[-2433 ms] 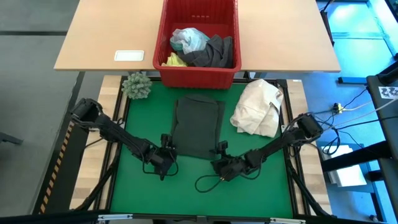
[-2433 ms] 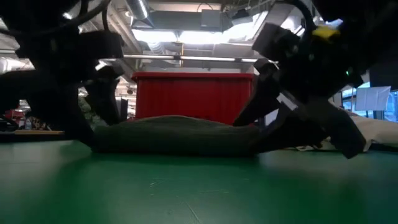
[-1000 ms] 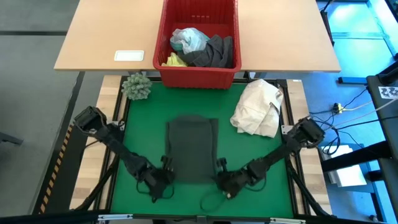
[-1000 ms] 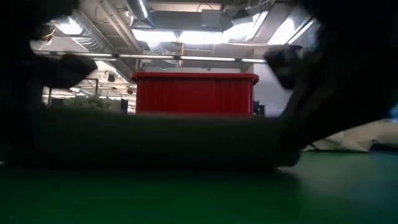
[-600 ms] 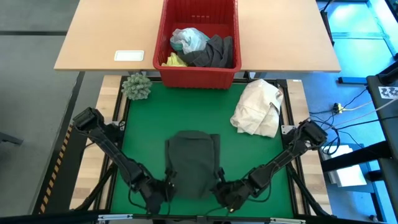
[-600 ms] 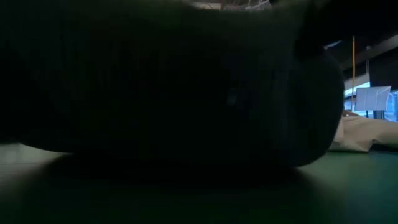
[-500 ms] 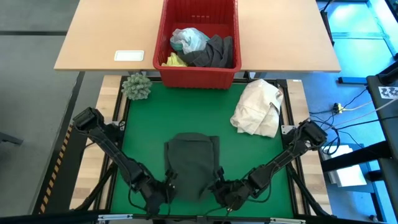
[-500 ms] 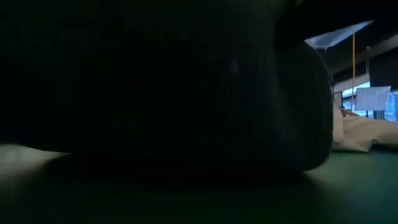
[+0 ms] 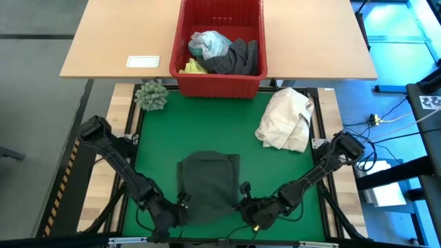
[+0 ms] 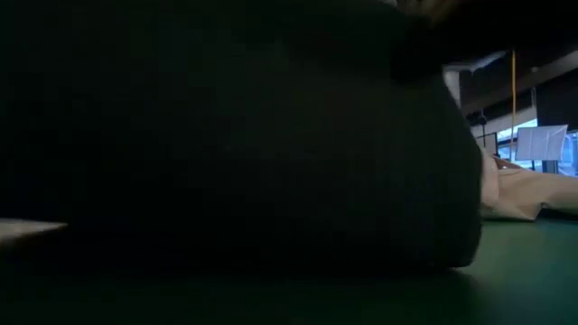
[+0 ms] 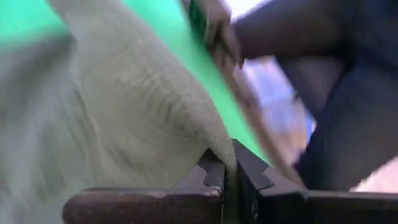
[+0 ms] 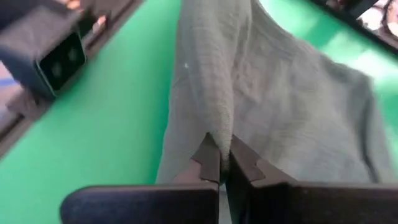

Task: Fold Laundry from Bin
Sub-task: Fold the dark green polo

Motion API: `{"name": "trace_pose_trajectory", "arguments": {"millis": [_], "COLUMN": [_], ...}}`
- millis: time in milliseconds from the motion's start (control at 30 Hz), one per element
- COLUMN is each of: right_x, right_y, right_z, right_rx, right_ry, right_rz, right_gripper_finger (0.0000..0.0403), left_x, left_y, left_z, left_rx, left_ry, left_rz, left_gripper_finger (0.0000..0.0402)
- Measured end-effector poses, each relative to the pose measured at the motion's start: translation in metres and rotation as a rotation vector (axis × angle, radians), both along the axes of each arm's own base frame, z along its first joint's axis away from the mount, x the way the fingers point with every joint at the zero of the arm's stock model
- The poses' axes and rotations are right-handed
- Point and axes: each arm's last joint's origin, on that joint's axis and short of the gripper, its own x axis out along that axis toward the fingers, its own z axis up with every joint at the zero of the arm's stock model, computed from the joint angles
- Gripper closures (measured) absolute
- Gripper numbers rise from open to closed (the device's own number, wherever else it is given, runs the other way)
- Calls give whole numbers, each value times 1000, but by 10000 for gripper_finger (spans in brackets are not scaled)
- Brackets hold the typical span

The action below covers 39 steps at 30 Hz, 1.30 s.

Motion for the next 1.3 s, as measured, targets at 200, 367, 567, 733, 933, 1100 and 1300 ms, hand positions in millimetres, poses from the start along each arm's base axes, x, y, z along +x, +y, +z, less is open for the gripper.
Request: {"name": "trace_pose_trajectory", "arguments": {"millis": [200, 367, 567, 733, 933, 1100, 1300], "right_x": [-14, -11, 7, 24, 38, 51, 59], "right_y": [16, 11, -10, -36, -63, -89, -125], "right_z": [22, 21, 22, 21, 19, 17, 4], "right_rx": [79, 39, 6, -1, -22, -17, 24], "right_ry": [-81, -102, -122, -107, -82, -65, -32], "right_rz": [61, -1, -79, -150, -218, -259, -296], "right_gripper_finger": [402, 403, 403, 403, 403, 403, 403], "left_x": [-7, -7, -10, -24, -49, -71, -91], "left_y": [-12, -12, -5, 14, 42, 68, 96], "left_z": [13, 9, -2, -18, -21, -25, -49], "left_rx": [-121, -126, -107, -73, -92, -104, -114], "left_ry": [-41, -26, 7, 34, -17, -50, -16], "left_rz": [-63, -55, -32, 71, 161, 245, 372], "left_gripper_finger": [401, 401, 402, 401, 401, 401, 401]}}
